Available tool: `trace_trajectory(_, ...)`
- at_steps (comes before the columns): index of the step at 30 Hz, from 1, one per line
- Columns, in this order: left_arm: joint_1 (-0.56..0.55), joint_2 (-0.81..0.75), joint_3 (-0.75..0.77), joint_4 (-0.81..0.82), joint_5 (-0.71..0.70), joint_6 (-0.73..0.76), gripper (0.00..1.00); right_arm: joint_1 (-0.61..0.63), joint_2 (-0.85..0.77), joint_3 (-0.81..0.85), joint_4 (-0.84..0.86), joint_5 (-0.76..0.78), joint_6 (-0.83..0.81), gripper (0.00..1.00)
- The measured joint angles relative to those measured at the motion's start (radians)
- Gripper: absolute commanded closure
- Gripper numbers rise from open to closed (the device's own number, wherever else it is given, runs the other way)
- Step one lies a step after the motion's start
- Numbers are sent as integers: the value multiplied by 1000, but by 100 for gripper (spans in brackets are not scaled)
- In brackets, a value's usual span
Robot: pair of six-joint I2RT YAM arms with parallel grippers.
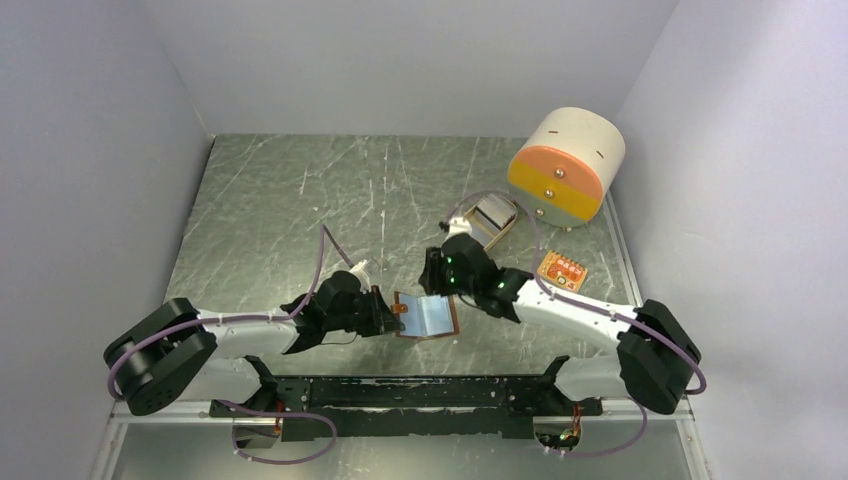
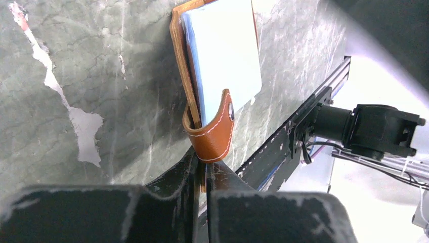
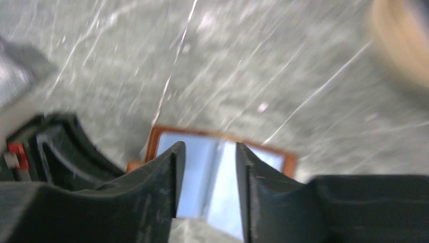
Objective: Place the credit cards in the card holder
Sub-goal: Turn over the card slot in the card holder, then pick up the credit card from the storage box.
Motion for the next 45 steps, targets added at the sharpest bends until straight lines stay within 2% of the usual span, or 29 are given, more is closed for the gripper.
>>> trace_trajectory(2, 0, -7, 0, -13, 0, 11, 91, -34, -7, 77, -51, 56, -87, 43)
trace_trajectory(7, 0, -34, 0, -23, 21, 27, 88, -126, 31, 253, -133, 211, -299, 40)
trace_trajectory(15, 0, -41, 0, -25, 76, 49, 88, -238, 315, 446, -185, 467, -600, 35)
trace_trajectory(23, 0, -40, -2, 4, 110, 46, 87, -328, 546, 552, -212, 597, -774, 26)
trace_trajectory(34, 0, -69, -15, 11, 112, 46, 87, -370, 660, 556, -140, 641, -907, 27)
trace_trajectory(45, 0, -71, -37, 14, 112, 39, 87, -373, 690, 566, -129, 666, -936, 47)
